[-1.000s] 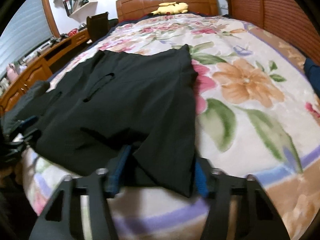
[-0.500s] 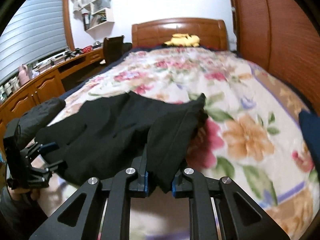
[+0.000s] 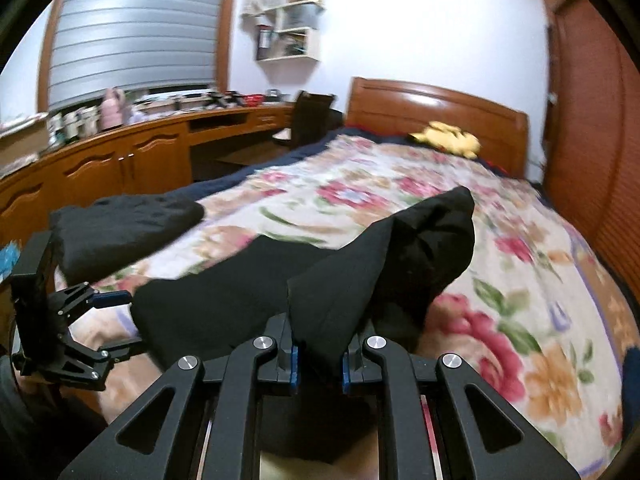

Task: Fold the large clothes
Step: 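Fold the held coat side over the bundle with the right gripper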

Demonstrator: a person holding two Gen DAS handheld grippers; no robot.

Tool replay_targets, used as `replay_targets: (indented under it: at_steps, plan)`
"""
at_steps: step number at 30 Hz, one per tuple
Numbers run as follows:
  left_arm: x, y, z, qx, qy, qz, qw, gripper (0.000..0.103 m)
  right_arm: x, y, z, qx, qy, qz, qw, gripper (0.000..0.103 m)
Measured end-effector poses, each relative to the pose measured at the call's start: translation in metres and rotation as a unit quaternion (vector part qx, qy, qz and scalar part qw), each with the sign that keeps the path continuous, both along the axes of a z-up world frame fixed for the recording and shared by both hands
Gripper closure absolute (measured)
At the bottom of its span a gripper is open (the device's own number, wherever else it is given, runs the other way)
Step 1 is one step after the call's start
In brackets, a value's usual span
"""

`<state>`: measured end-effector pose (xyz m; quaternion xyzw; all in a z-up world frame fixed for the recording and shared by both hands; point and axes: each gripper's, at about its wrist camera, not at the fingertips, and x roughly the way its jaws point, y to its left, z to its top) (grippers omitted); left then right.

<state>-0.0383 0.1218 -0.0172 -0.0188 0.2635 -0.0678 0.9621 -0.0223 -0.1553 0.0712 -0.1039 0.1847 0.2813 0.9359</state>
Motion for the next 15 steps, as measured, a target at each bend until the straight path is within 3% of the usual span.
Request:
replay_targets:
  at_steps: [6, 9, 12, 15]
  plan:
    - [-0.007, 0.036, 0.000, -0.022, -0.005, 0.038, 0.9990, 0.019, 0.002, 0.050, 0.000, -0.002, -0.007, 0.060, 0.998, 0.089]
    - [-0.011, 0.050, -0.003, -0.035, -0.006, 0.050, 0.9981, 0.019, 0.012, 0.073, -0.016, -0.008, 0.027, 0.090, 0.996, 0.088]
    - [-0.013, 0.059, -0.005, -0.044, -0.005, 0.060, 0.9972, 0.019, 0.028, 0.085, -0.038, -0.029, 0.056, 0.084, 0.994, 0.085]
    - [-0.012, 0.063, -0.006, -0.046, -0.005, 0.064, 0.9969, 0.019, 0.042, 0.081, -0.044, -0.016, 0.070, 0.095, 0.993, 0.066]
